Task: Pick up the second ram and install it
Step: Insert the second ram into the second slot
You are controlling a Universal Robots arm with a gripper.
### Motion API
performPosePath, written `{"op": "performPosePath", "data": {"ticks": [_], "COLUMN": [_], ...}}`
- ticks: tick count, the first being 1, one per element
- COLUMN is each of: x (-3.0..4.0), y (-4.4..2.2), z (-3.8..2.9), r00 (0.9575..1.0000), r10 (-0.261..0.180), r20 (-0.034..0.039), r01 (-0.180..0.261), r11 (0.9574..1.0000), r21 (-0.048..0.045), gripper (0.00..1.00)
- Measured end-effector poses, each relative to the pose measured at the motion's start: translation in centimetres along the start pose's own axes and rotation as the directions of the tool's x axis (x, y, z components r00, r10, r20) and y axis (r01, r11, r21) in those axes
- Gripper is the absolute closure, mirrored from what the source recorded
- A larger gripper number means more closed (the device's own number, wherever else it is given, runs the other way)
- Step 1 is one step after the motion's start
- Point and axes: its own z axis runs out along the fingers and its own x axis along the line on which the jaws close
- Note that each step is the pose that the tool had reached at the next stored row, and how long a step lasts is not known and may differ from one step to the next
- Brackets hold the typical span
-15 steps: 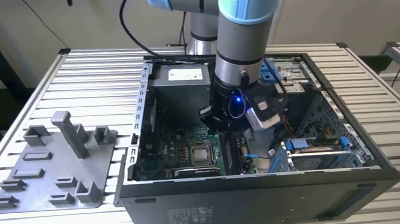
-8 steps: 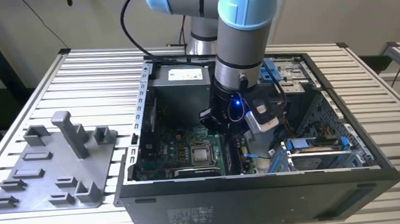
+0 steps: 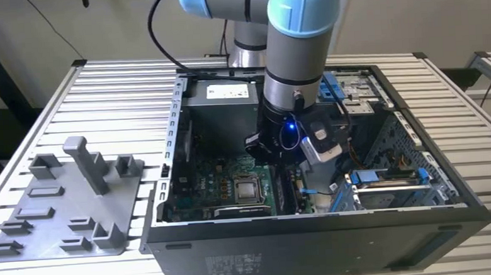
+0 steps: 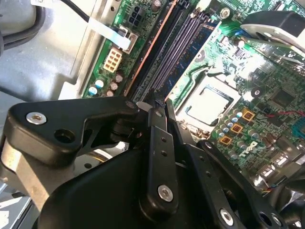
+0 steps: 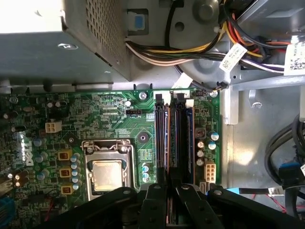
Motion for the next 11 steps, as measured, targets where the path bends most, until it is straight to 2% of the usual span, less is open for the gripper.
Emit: {"op": "performPosePath", "data": {"ticks": [11], "x": [-0.03], "y": [-0.11], "z": [0.36], "r00": [1.0000], "r10": [0.000], "r20": [-0.0001], "r01": [0.000], "r11": [1.0000], "r21": [0.0003], "gripper": [0.86]}}
